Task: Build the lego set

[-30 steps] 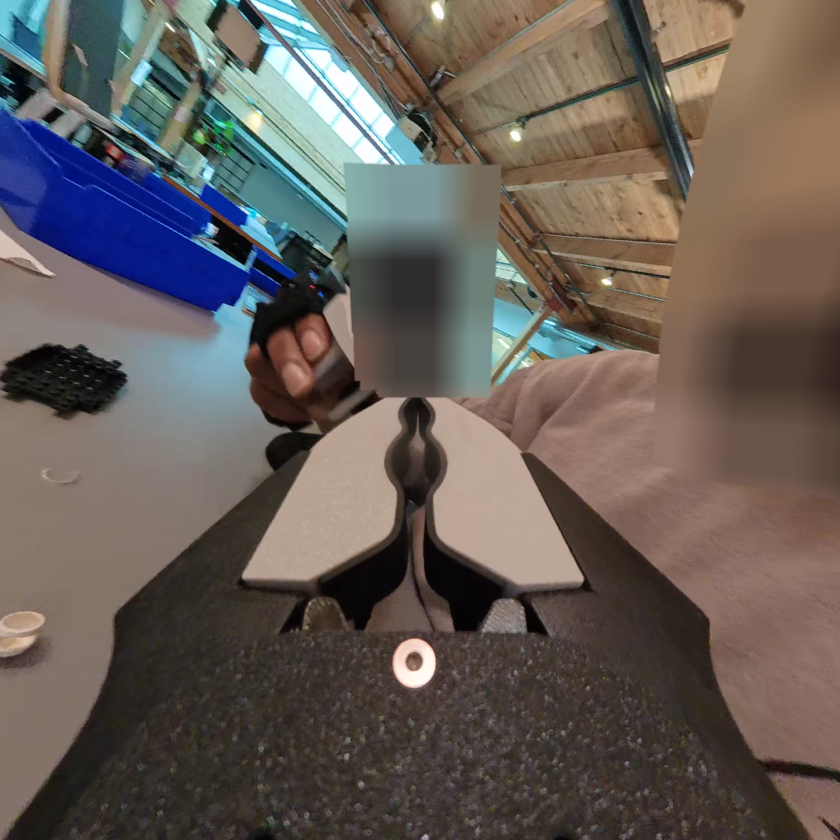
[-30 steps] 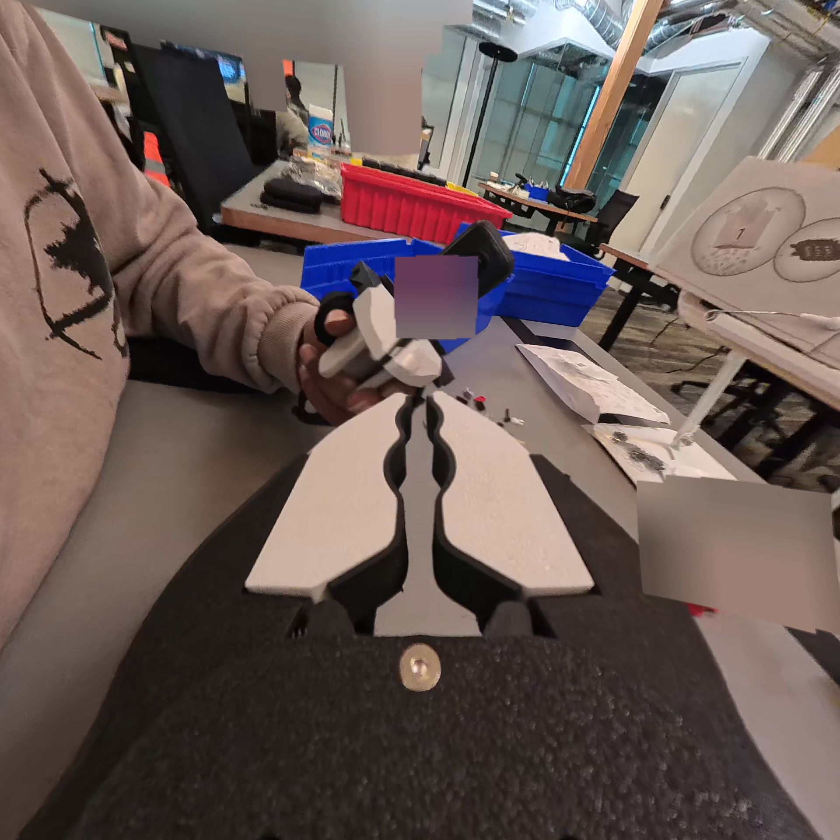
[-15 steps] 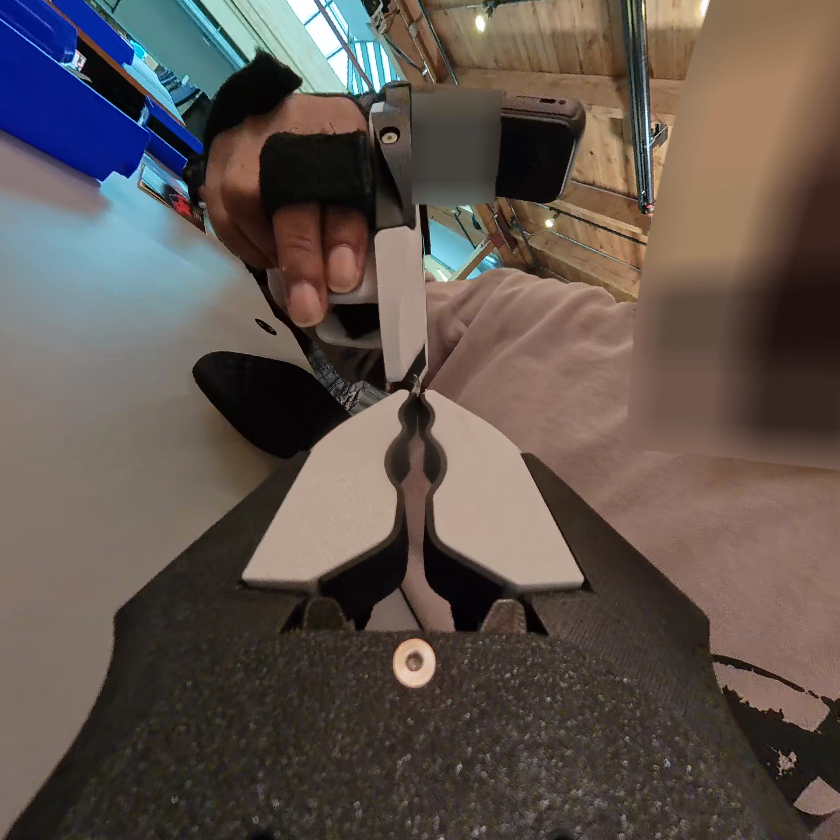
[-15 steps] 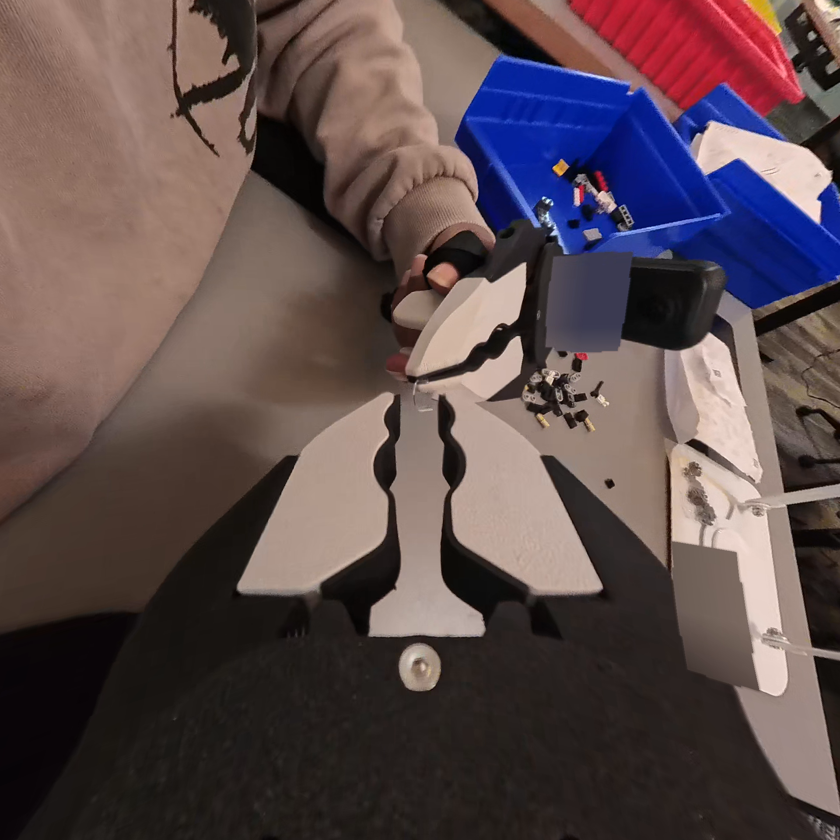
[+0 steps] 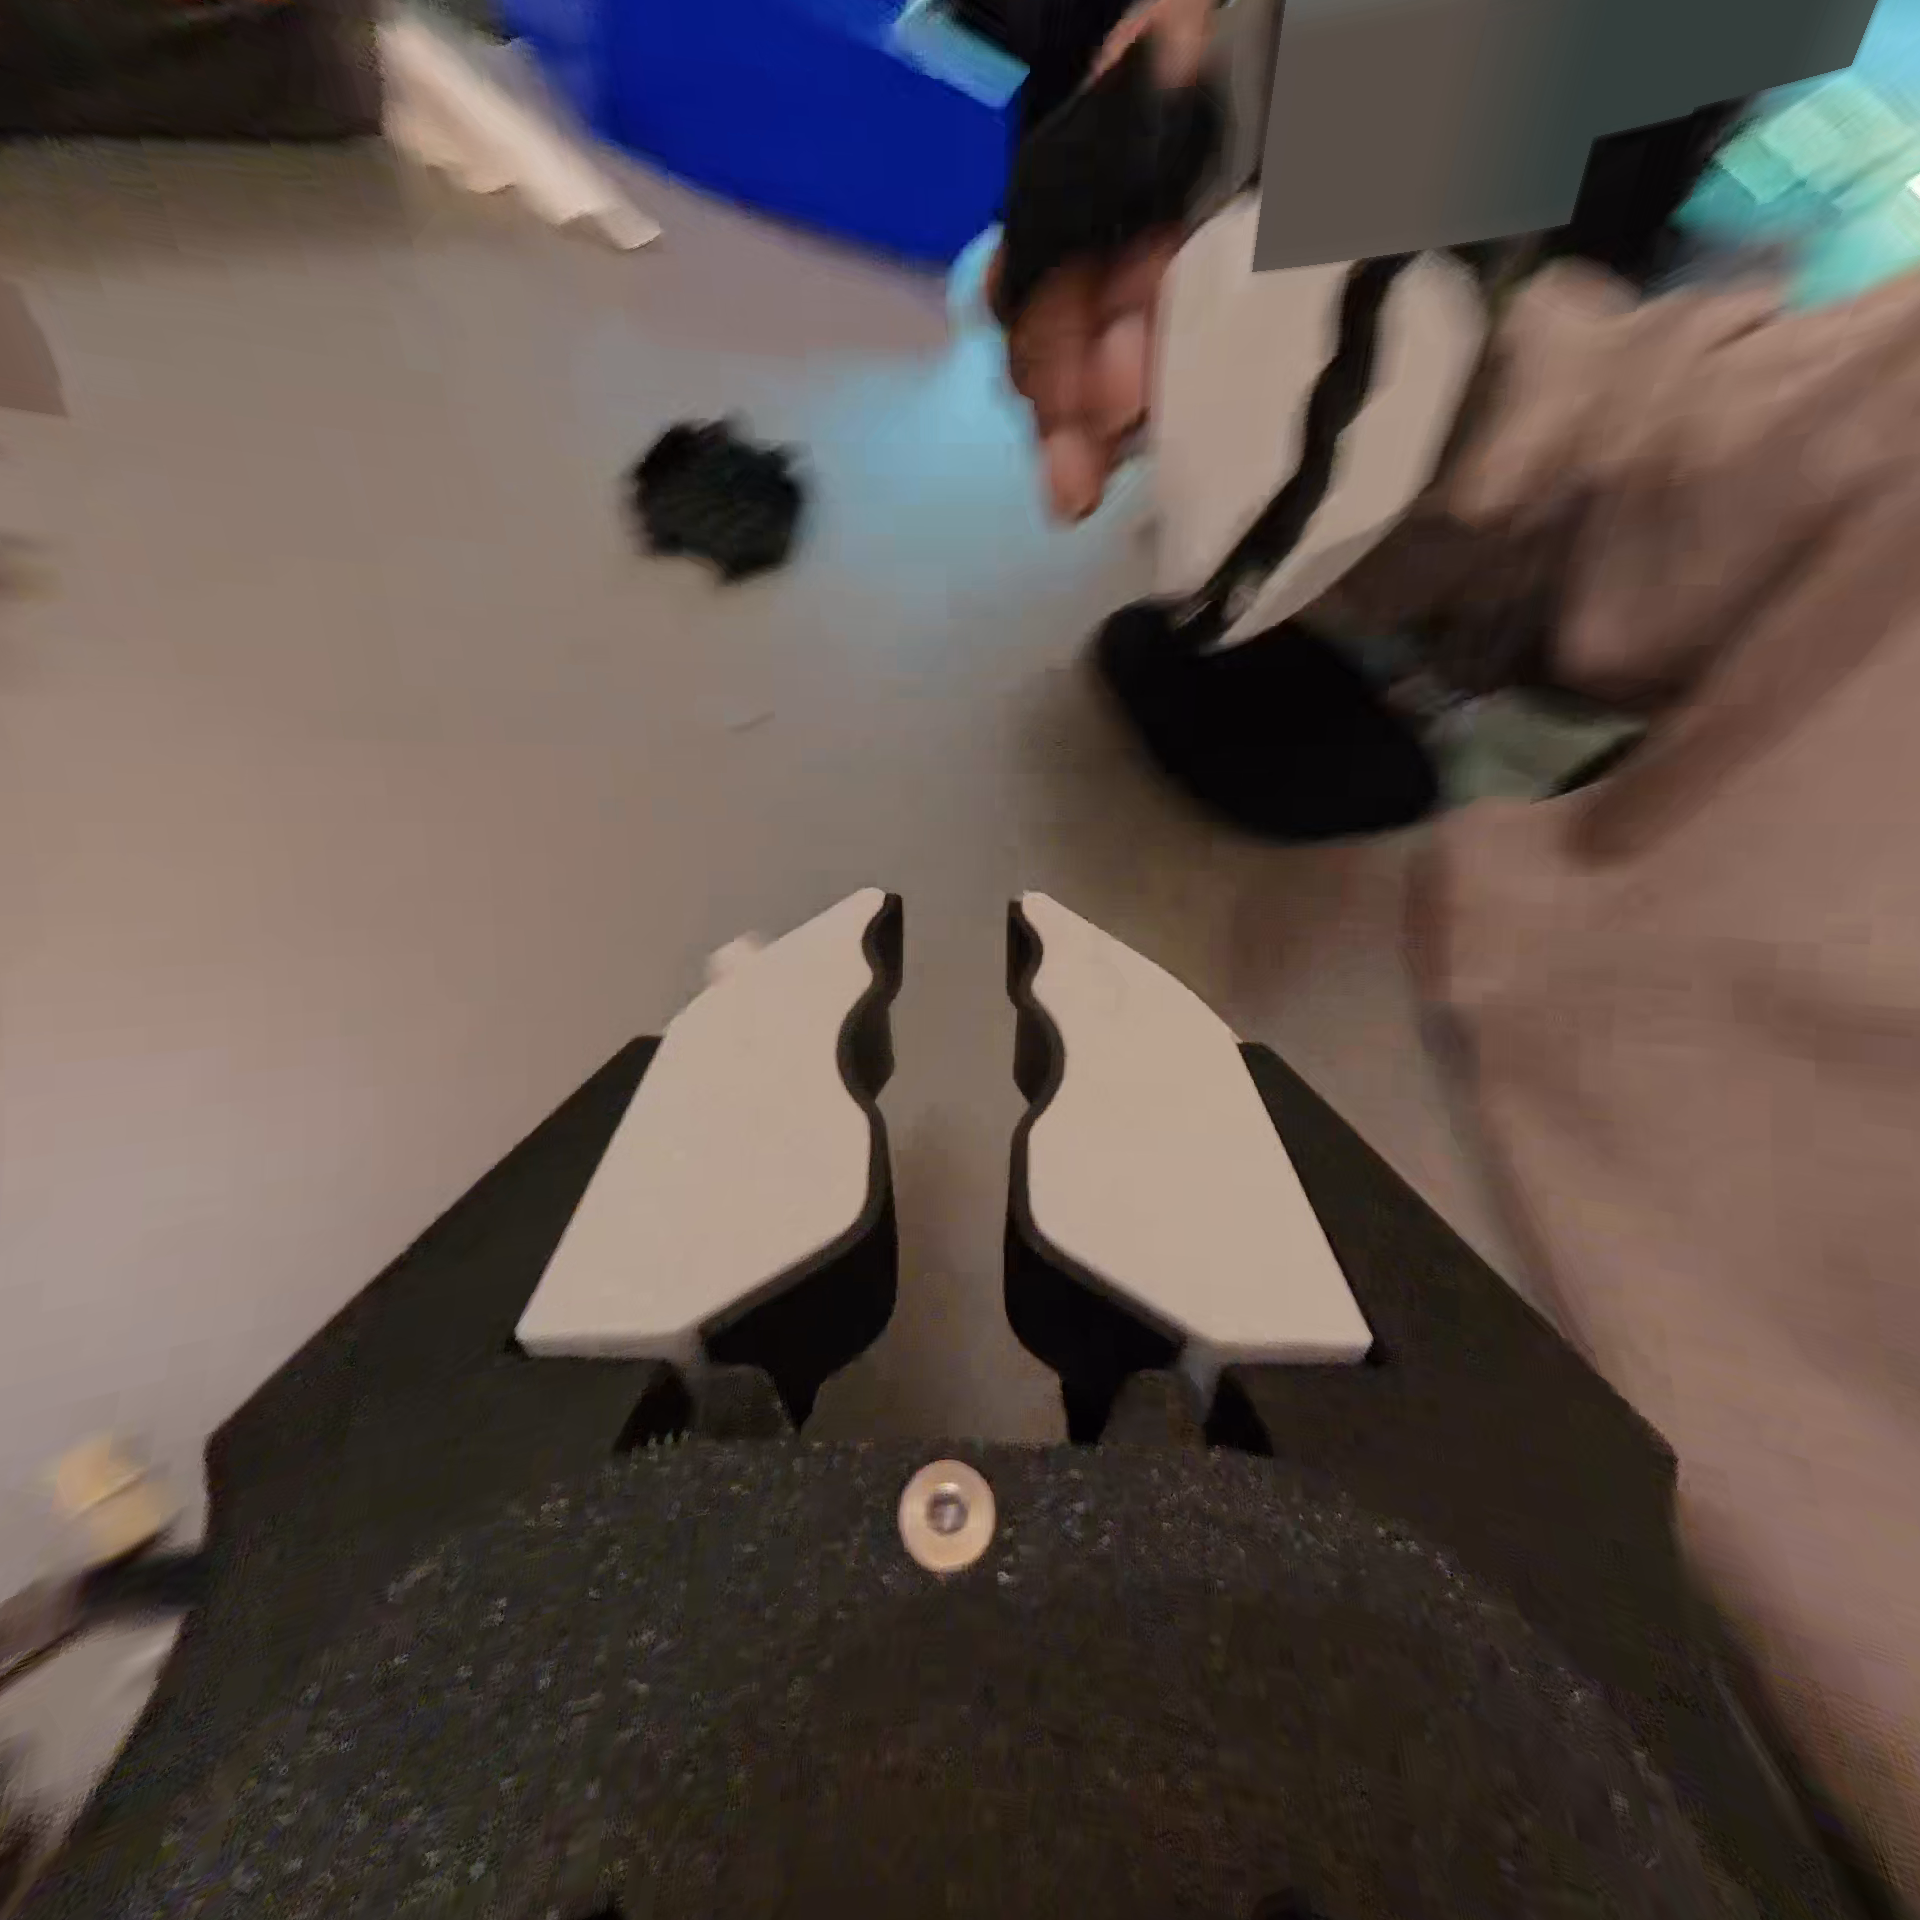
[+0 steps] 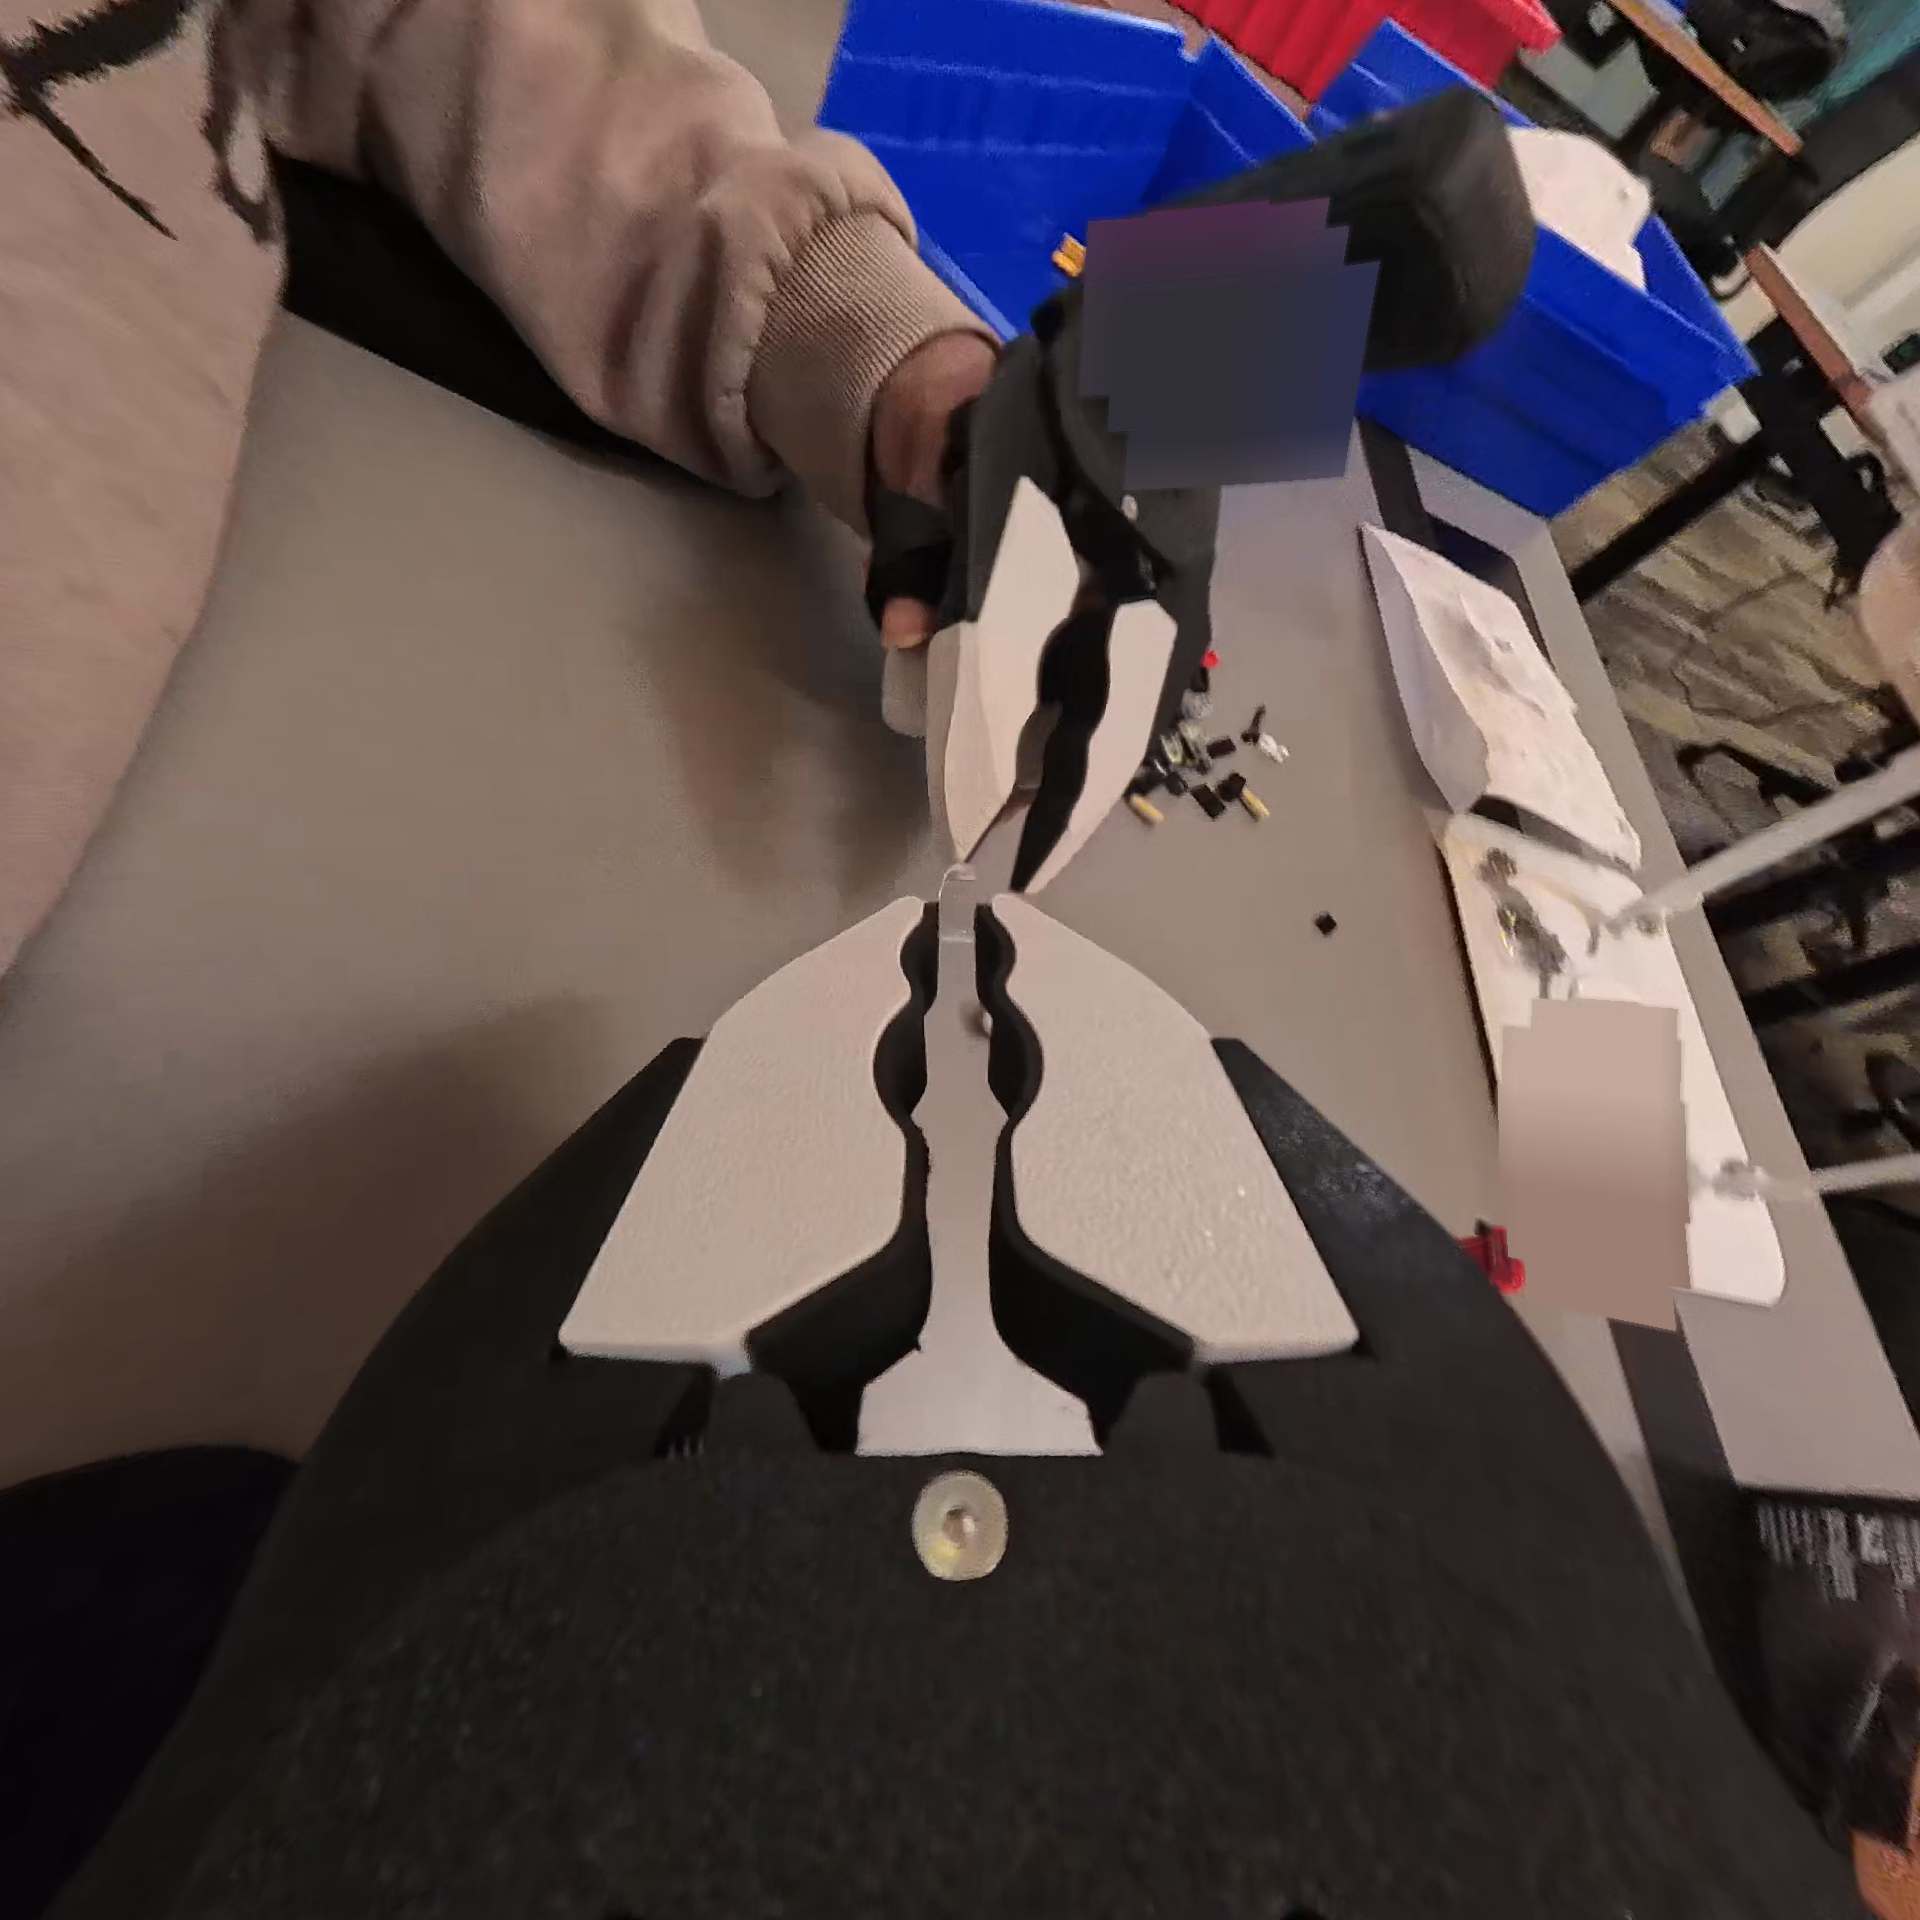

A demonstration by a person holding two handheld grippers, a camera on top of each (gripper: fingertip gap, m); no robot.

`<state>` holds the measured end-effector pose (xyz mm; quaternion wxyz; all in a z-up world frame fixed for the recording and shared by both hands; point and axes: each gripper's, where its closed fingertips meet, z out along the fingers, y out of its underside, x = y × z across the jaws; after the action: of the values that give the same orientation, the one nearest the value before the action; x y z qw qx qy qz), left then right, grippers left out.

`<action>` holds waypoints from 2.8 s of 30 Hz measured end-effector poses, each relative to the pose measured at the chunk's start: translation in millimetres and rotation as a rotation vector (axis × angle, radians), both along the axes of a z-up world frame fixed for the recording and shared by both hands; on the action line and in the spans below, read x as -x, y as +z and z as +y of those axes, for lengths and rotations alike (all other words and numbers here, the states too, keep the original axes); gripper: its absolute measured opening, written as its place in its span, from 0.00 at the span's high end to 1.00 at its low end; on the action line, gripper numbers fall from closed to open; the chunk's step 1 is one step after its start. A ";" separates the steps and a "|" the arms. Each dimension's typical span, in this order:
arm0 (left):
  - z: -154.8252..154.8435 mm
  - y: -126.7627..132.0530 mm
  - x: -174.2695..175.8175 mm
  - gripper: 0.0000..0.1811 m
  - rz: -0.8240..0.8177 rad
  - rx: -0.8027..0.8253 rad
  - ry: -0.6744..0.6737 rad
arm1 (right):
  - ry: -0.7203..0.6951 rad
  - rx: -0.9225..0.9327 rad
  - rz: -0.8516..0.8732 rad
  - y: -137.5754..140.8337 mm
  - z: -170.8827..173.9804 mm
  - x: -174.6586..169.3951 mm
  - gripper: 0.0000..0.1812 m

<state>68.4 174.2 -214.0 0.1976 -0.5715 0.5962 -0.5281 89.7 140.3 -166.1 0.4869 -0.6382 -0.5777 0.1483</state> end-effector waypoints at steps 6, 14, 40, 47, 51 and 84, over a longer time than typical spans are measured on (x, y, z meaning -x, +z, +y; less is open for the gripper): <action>25.1 -53.9 -8.5 0.84 0.216 -0.343 0.060 | -0.104 0.020 0.028 -25.3 18.5 -15.5 0.96; 22.9 -57.7 -30.8 0.88 0.230 -0.422 0.027 | -0.135 0.051 0.003 -50.5 41.0 -23.4 0.96; 6.7 -58.4 -17.4 0.93 0.224 -0.495 -0.064 | 0.085 0.123 -0.202 -80.9 41.9 1.0 0.96; 0.9 -50.2 -8.2 0.93 0.207 -0.401 -0.113 | 0.101 0.125 -0.355 -97.6 34.8 -8.1 0.96; 0.8 -53.6 -5.1 0.93 0.222 -0.408 -0.119 | 0.097 0.127 -0.428 -107.0 32.3 -10.6 0.96; -7.2 -51.6 11.1 0.93 0.226 -0.414 -0.164 | 0.156 0.361 -0.576 -101.8 25.7 -6.6 0.92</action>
<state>57.3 167.0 -265.6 0.1990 -0.5239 0.7544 -0.3419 96.3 166.0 -267.9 0.1702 -0.6836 -0.7029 0.0987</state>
